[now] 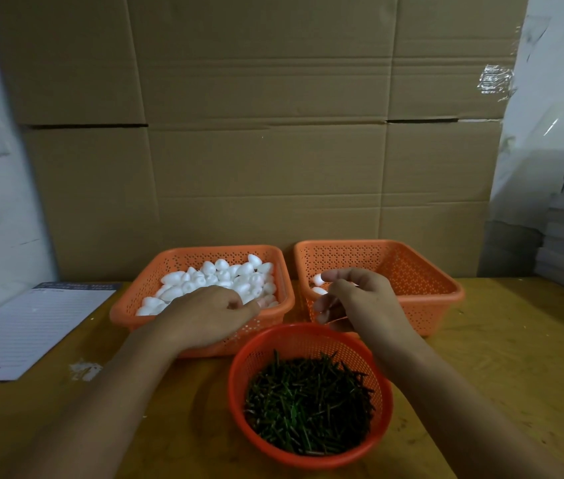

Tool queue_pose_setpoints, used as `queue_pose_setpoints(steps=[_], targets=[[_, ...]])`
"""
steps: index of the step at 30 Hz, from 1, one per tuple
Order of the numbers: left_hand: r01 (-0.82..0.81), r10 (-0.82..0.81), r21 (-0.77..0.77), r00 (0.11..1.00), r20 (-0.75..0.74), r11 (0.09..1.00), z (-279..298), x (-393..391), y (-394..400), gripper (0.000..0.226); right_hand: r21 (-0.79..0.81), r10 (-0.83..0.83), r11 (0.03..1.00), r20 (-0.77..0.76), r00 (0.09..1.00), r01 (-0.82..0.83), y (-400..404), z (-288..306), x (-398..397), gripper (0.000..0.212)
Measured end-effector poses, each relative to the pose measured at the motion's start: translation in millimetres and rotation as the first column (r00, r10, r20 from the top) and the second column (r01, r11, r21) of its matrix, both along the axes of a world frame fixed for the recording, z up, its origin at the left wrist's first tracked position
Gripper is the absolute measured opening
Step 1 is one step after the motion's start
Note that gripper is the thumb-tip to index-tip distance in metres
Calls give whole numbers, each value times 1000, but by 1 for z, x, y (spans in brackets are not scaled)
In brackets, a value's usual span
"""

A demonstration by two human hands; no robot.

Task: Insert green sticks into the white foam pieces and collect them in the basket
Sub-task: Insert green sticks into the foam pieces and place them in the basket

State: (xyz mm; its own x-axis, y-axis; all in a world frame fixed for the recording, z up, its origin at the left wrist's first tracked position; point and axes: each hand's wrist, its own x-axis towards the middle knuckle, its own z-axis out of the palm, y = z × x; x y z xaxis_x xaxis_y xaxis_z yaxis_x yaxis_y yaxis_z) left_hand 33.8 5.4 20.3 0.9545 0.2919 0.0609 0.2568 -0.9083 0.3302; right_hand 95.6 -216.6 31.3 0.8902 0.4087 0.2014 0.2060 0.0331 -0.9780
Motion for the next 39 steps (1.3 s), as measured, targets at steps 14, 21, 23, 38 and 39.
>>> queue_pose_setpoints(steps=[14, 21, 23, 38, 39], targets=[[249, 56, -593, 893, 447, 765, 21, -7, 6, 14, -408, 225, 893, 38, 974, -190, 6, -8, -1, 16], [429, 23, -806, 878, 479, 408, 35, -15, -4, 39, -778, 516, 625, 341, 786, -73, 9, -20, -7, 26], [461, 13, -798, 863, 505, 387, 36, -15, -6, 48, -823, 562, 567, 352, 748, -39, 11, -23, -9, 31], [556, -174, -514, 770, 613, 653, 39, -27, -31, 31, -836, 578, 549, 357, 734, -26, 9, -30, -1, 39], [558, -175, -510, 769, 615, 655, 38, -28, -31, 31, -836, 577, 548, 360, 733, -21, 9, -30, -1, 39]])
